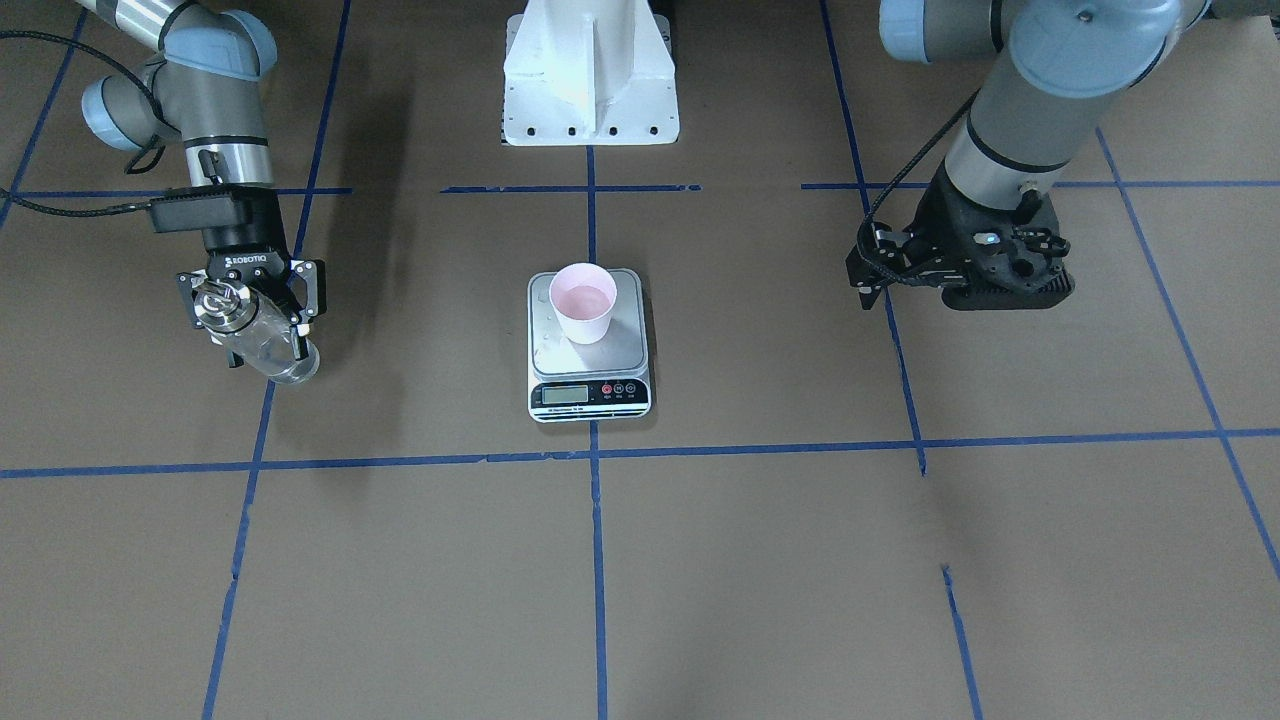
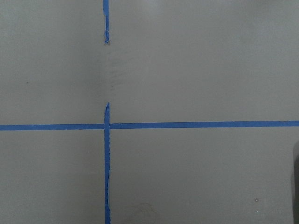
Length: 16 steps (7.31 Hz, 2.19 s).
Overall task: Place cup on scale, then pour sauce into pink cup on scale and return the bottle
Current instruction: 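Lift the glass sauce bottle with the right gripper, then move the bottle with the right gripper over the pink cup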
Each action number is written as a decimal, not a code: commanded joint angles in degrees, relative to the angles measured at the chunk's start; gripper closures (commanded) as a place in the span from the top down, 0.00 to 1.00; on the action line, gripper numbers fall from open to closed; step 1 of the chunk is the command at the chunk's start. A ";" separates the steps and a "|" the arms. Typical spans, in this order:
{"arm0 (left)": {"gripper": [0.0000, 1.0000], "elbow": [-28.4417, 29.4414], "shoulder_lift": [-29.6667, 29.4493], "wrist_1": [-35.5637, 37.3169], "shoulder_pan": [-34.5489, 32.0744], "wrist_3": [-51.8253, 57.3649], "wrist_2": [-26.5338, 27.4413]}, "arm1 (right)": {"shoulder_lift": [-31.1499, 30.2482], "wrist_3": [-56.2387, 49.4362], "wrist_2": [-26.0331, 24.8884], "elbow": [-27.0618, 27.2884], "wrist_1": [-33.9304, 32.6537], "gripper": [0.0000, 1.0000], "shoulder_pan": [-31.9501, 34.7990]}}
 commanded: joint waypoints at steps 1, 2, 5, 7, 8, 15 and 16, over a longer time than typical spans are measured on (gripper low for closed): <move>1.00 -0.27 0.09 -0.03 -0.69 0.00 0.00 | 1.03 -5.35 -0.81 0.84 -0.91 0.00 0.71; 1.00 -0.44 0.17 -0.11 -1.74 0.00 0.09 | 3.38 -5.44 -1.33 0.76 -0.91 0.00 0.80; 1.00 -0.61 3.48 0.41 -6.65 12.26 0.00 | 4.37 -19.04 -7.31 0.58 -1.17 0.00 -0.77; 1.00 -0.62 6.75 0.41 -12.27 25.68 0.00 | 7.59 -27.45 -15.02 -0.39 -5.01 0.00 -5.17; 1.00 -0.45 9.12 -0.02 -14.91 32.80 -0.09 | 8.32 -31.77 -15.05 -0.39 -6.61 0.00 -5.70; 1.00 11.32 17.40 -9.50 -31.10 58.21 -3.68 | 12.63 -39.19 -27.95 -0.91 -19.96 0.00 -11.49; 1.00 11.77 17.58 -11.09 -31.63 56.79 -3.78 | 13.15 -39.19 -30.75 -1.44 -21.81 0.00 -12.98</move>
